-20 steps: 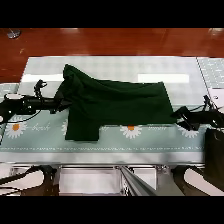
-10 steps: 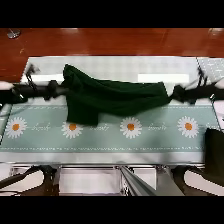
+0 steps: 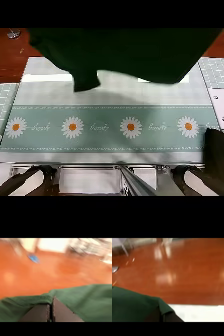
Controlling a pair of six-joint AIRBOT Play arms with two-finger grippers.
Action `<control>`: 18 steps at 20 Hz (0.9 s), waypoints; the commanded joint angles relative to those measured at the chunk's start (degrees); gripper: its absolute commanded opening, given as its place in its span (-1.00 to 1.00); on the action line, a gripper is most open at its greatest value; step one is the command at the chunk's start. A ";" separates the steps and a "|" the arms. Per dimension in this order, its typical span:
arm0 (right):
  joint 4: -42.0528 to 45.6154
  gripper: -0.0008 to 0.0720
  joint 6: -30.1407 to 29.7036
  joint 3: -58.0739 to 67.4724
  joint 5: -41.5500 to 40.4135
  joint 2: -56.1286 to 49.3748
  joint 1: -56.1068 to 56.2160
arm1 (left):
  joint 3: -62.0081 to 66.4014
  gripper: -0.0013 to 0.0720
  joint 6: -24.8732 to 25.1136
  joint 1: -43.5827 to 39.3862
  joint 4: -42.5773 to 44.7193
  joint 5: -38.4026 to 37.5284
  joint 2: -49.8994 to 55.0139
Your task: Fold the shirts.
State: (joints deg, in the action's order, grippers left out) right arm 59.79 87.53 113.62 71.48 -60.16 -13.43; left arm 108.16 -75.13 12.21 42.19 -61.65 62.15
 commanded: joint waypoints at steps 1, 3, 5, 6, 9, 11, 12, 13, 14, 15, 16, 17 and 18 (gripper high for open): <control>8.79 -0.90 1.66 5.40 7.13 10.54 0.04 | 10.16 -0.93 -6.86 0.04 22.32 -3.41 -7.91; 12.50 -0.90 1.90 5.40 10.23 15.93 0.04 | 10.16 -0.92 -7.06 0.04 29.35 -7.93 -13.86; 15.56 -0.90 2.60 5.40 12.61 19.98 0.04 | 10.14 -0.92 -7.04 -0.04 34.23 -10.73 -18.75; 17.14 -0.90 3.26 5.40 14.56 21.42 0.04 | 10.14 -0.92 -7.06 -0.09 36.15 -10.95 -20.79; 19.43 -0.90 4.00 5.40 21.38 23.58 0.02 | 9.46 -0.92 -7.26 -0.63 36.74 -12.41 -25.40; 19.32 -0.90 4.31 5.03 25.97 23.67 0.04 | 5.31 -0.92 -7.26 -1.29 37.11 -12.92 -27.74; 19.26 -0.90 4.96 4.11 27.82 23.67 0.02 | 2.43 -0.92 -7.28 -1.29 37.55 -13.38 -28.46; 18.91 -0.90 5.35 2.51 29.07 23.71 0.02 | -1.07 -0.92 -7.82 -1.27 37.77 -14.10 -28.85; 17.53 -0.90 5.44 -0.07 29.83 23.71 0.04 | -5.03 -0.92 -8.98 -1.27 37.75 -14.51 -28.89; 15.52 -0.90 5.42 -3.15 29.88 23.71 0.04 | -9.16 -0.92 -9.07 -1.27 37.73 -14.40 -28.85; 13.18 -0.90 5.09 -7.37 29.11 23.71 0.04 | -13.77 -0.92 -9.18 -1.27 37.68 -13.57 -28.74; 10.99 -0.90 4.50 -12.07 26.71 23.71 0.04 | -19.39 -0.92 -9.09 -1.27 37.70 -11.80 -28.68; 8.33 -0.90 3.02 -17.86 22.38 23.69 0.07 | -25.40 -0.92 -8.96 -1.27 37.70 -8.94 -28.59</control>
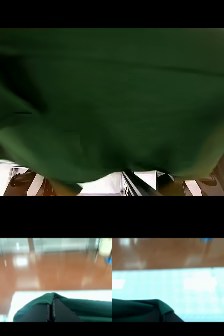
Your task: Fold the shirts.
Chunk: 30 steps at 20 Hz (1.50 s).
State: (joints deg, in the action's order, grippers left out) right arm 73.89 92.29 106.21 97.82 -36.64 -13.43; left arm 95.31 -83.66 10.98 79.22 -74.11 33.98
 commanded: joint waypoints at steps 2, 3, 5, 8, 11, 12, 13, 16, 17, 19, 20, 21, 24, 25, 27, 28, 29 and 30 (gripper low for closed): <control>-9.46 -0.90 -3.28 -22.49 -13.38 -0.52 0.07 | -24.85 -0.92 -1.22 -0.04 -1.36 10.97 0.52; -10.67 -0.90 -4.04 -27.85 -17.38 -1.42 0.09 | -30.21 -0.92 -1.62 -0.04 -3.32 15.52 1.60; -11.41 -0.90 -5.73 -36.63 -25.14 -5.14 0.09 | -37.83 -0.92 -1.70 -0.07 -7.39 24.76 5.16; -13.88 -0.90 -8.70 -41.18 -34.18 -16.02 0.09 | -42.42 -0.92 0.24 -1.79 -9.42 38.53 15.10; -24.17 -0.90 -13.73 -40.94 -44.37 -28.06 0.09 | -39.50 -0.92 0.35 -5.03 -11.26 46.66 27.08; -25.99 -0.90 -13.73 -40.00 -47.39 -32.50 0.09 | -38.10 -0.92 -0.07 -5.77 -12.98 48.37 30.84; -27.61 -0.90 -13.97 -38.45 -49.33 -37.05 0.09 | -36.39 -0.92 -2.05 -6.45 -14.78 49.37 34.91; -34.23 -0.90 -13.97 -32.70 -48.09 -49.33 0.09 | -32.41 -0.92 -7.65 -6.69 -22.71 49.81 44.54; -37.05 -0.90 -14.73 -30.80 -46.58 -52.68 0.09 | -31.93 -0.92 -7.50 -6.64 -24.90 49.31 46.49; -37.24 -0.90 -14.99 -27.45 -44.54 -56.89 0.07 | -31.93 -0.92 -7.52 -6.67 -26.80 48.52 48.74; -36.76 -0.90 -14.86 -26.34 -43.78 -58.07 0.04 | -31.93 -0.92 -7.50 -6.62 -26.75 47.60 49.09; -36.11 -0.90 -14.45 -25.86 -43.12 -58.42 0.02 | -31.93 -0.92 -6.97 -6.38 -26.75 46.29 49.05; -33.00 -0.89 -15.41 -25.88 -37.59 -57.72 0.04 | -30.47 -0.92 -3.23 -4.35 -26.58 37.11 48.89; -31.19 -0.90 -15.41 -25.88 -34.23 -57.66 0.04 | -30.25 -0.92 -0.31 -3.52 -26.58 33.66 48.89; -25.18 -0.90 -15.39 -26.23 -28.57 -57.70 0.48 | -30.34 -0.92 5.14 -1.55 -26.53 26.16 49.11; -22.16 -0.90 -15.17 -26.88 -26.88 -57.72 0.83 | -30.34 -0.92 7.76 -0.48 -26.45 21.86 49.62; -19.43 -0.89 -14.93 -27.98 -26.12 -57.72 1.16 | -30.42 -0.92 9.94 0.26 -25.94 18.25 50.38; -16.96 -0.89 -14.47 -29.46 -26.45 -57.72 1.51 | -30.91 -0.92 10.19 0.81 -25.29 15.41 51.25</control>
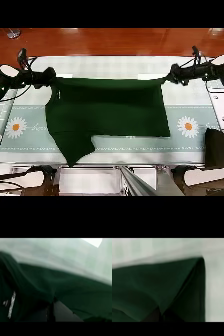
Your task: Fold the shirts.
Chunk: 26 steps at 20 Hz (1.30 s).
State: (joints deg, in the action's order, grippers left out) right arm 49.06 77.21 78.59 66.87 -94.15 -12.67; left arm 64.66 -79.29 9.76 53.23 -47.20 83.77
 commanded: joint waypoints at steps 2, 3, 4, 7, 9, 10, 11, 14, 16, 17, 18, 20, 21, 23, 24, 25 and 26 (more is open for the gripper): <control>9.16 -0.89 1.27 -4.76 2.23 -0.33 1.42 | -1.33 -0.92 5.77 2.23 2.25 -14.27 2.95; 8.57 -0.89 1.60 -5.92 0.68 -0.33 1.81 | -1.75 -0.86 5.42 2.23 2.25 -15.04 3.61; 7.19 -0.24 2.08 -6.56 0.37 -0.42 1.95 | -1.68 -0.31 4.22 2.27 2.27 -16.20 4.20; 5.92 0.73 4.09 -4.70 6.54 0.20 0.72 | 1.25 0.96 2.32 4.00 5.16 -25.22 4.39; 7.78 0.73 4.48 -4.20 11.65 3.41 -2.49 | 3.13 0.96 2.08 7.06 8.85 -32.68 2.95; 10.84 0.73 5.09 -4.22 14.27 5.86 -4.35 | 2.56 0.96 2.08 9.07 10.12 -34.56 1.20; 14.29 0.73 4.92 -5.05 15.82 9.44 -6.45 | 0.57 0.96 2.10 11.61 10.32 -35.19 -1.51; 18.34 0.72 7.06 -15.21 8.15 23.96 -13.57 | -12.48 0.95 3.04 19.63 9.27 -34.05 -10.84; 17.79 0.72 9.94 -27.71 0.07 35.98 -16.68 | -23.10 0.95 3.41 25.42 3.37 -31.28 -16.00; 17.16 0.72 9.57 -34.21 -2.34 41.97 -17.16 | -28.22 0.95 4.02 27.87 -2.62 -29.73 -18.18; 16.85 0.72 9.53 -39.87 -3.21 47.12 -17.16 | -32.00 0.95 5.97 28.92 -5.09 -29.05 -19.71; 13.73 0.72 9.14 -48.46 -2.99 54.45 -17.16 | -36.96 0.95 6.45 28.89 -1.25 -27.56 -21.09; 11.45 0.72 8.61 -51.54 -2.71 56.72 -17.16 | -38.58 0.95 7.15 28.87 0.00 -27.02 -21.33; 8.02 0.72 7.74 -55.91 -1.92 59.08 -17.16 | -40.26 0.95 8.31 28.72 -0.13 -26.58 -21.44; 7.10 0.72 7.17 -57.11 -1.38 59.12 -17.11 | -40.52 0.95 8.11 28.22 -0.11 -26.23 -21.44; 6.47 0.72 6.67 -57.90 -1.29 59.14 -17.11 | -40.52 0.95 8.09 27.65 -0.13 -25.81 -21.44; 6.27 0.72 6.58 -58.31 -1.16 59.12 -17.09 | -40.52 0.95 8.11 26.86 -0.11 -25.31 -21.44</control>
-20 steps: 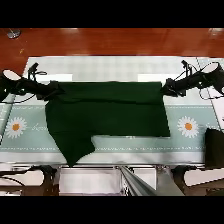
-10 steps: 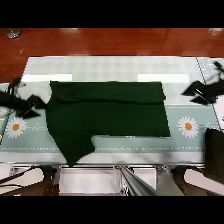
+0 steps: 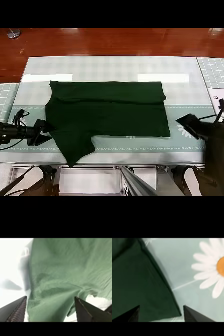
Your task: Fold the shirts.
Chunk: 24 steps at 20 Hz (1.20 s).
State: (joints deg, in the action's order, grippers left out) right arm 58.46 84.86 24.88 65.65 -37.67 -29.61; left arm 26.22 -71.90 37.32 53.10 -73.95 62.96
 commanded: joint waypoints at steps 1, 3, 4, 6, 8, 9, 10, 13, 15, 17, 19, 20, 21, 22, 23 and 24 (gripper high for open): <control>-3.17 0.72 -1.09 -4.66 0.13 2.67 -0.17 | -2.08 0.95 0.74 -1.55 0.02 2.14 -0.63; -4.04 0.72 -1.09 -4.66 0.09 2.67 -0.17 | -2.10 0.95 0.74 -3.65 -0.20 2.58 -0.48; -4.50 0.72 -1.05 -4.66 -0.04 2.67 -0.17 | -2.36 0.95 0.79 -5.38 -0.15 2.34 -0.37; -4.48 0.72 -0.79 -4.66 -1.05 2.64 -0.17 | -2.84 0.95 0.96 -9.27 -0.20 2.51 -0.39; -1.90 0.72 1.62 -4.59 -3.72 2.64 -0.35 | -2.84 0.95 1.68 -12.74 -0.17 1.07 -0.55; 0.02 0.72 3.65 -4.59 -4.50 2.64 -0.35 | -2.84 0.95 2.21 -13.60 0.00 0.48 -0.52; 2.21 0.72 4.96 -4.59 -4.76 2.58 -0.35 | -2.84 0.83 2.27 -13.77 0.07 0.42 -0.52; 5.84 0.72 5.97 -4.61 -1.29 1.29 -0.28 | -2.84 -0.92 3.43 -13.77 -0.46 0.46 -0.52; 7.41 0.72 5.97 -4.63 2.10 -0.63 -0.28 | -2.73 -0.92 3.54 -13.77 -0.70 0.68 -0.52; 7.39 0.72 5.40 -4.68 3.69 -3.30 -0.13 | -2.73 -0.92 3.56 -13.77 -1.60 0.98 -0.52; 7.32 0.72 4.90 -4.66 3.96 -6.10 1.70 | -2.73 -0.92 3.67 -13.77 -1.95 0.87 -0.52; 5.86 0.72 4.61 -4.66 3.91 -7.82 3.17 | -2.73 -0.92 3.76 -13.77 -1.95 0.92 -0.52; 3.98 0.72 3.78 -4.66 2.73 -9.51 4.83 | -2.73 -0.92 3.76 -13.77 -1.95 1.11 -0.52; 2.38 0.72 3.56 -4.63 0.96 -10.88 6.47 | -2.73 -0.92 3.76 -13.77 -1.97 1.11 -0.52; 0.74 0.72 3.41 -4.57 -1.27 -12.37 8.26 | -2.73 -0.92 3.74 -13.77 -1.99 1.11 -0.52; -0.50 0.72 3.41 -4.31 -2.99 -13.75 9.84 | -2.73 -0.92 3.74 -13.77 -2.03 1.27 -0.52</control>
State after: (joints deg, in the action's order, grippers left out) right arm 61.82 88.92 20.34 66.46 -47.57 -23.62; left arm 23.42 -68.29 23.55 51.33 -72.97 62.48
